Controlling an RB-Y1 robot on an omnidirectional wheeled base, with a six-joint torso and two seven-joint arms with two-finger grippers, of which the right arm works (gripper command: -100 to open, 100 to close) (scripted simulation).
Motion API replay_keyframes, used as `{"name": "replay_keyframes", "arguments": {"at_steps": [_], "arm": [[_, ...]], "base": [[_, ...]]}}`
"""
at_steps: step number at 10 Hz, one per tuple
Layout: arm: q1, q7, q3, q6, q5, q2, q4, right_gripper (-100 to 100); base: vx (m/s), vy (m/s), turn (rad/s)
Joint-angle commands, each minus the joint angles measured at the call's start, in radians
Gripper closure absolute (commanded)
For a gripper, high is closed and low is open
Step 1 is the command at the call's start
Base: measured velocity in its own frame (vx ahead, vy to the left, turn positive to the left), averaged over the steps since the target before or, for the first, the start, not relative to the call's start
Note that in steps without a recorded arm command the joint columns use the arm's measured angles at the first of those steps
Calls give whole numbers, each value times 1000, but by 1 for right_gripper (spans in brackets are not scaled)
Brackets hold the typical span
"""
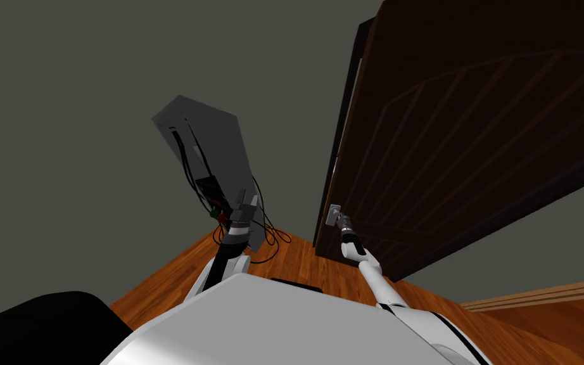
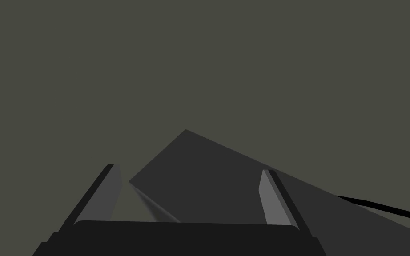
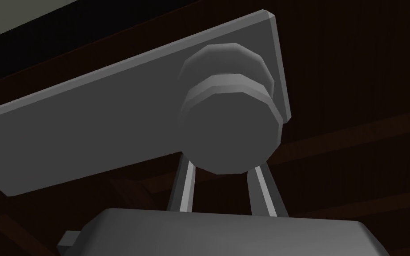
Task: Pull the door open
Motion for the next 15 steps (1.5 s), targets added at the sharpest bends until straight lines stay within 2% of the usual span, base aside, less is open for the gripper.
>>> {"name": "replay_keyframes", "arguments": {"at_steps": [1,2,3,4,5,7,9,10,11,12,13,14,15], "arm": [[-9,-50,16,-2,-36,10,-11,100],[-9,-66,16,-2,-36,10,-11,100],[-9,-100,21,-2,-62,6,-10,100],[-9,-108,21,-2,-62,6,-10,100],[-9,-147,26,-1,-88,1,-9,100],[-9,-149,26,-1,-88,1,-9,100],[-8,-214,36,-1,-137,-7,-7,100],[-8,-231,36,-1,-137,-7,-7,100],[-8,-262,40,-1,-161,-12,-6,100],[-8,-273,40,-1,-161,-12,-6,100],[-8,-307,45,-1,-186,-16,-5,100],[-8,-314,45,-1,-186,-16,-5,100],[-8,-354,50,-1,-208,-20,-4,100]], "base": [[-54,-39,142],[-41,-27,25],[-39,-15,67],[-29,-14,38],[-32,-17,73],[-20,-11,17],[-38,-19,87],[-38,-28,80],[-39,-23,86],[-30,-19,41],[-33,-21,102],[-30,-17,33],[-39,-10,71]]}}
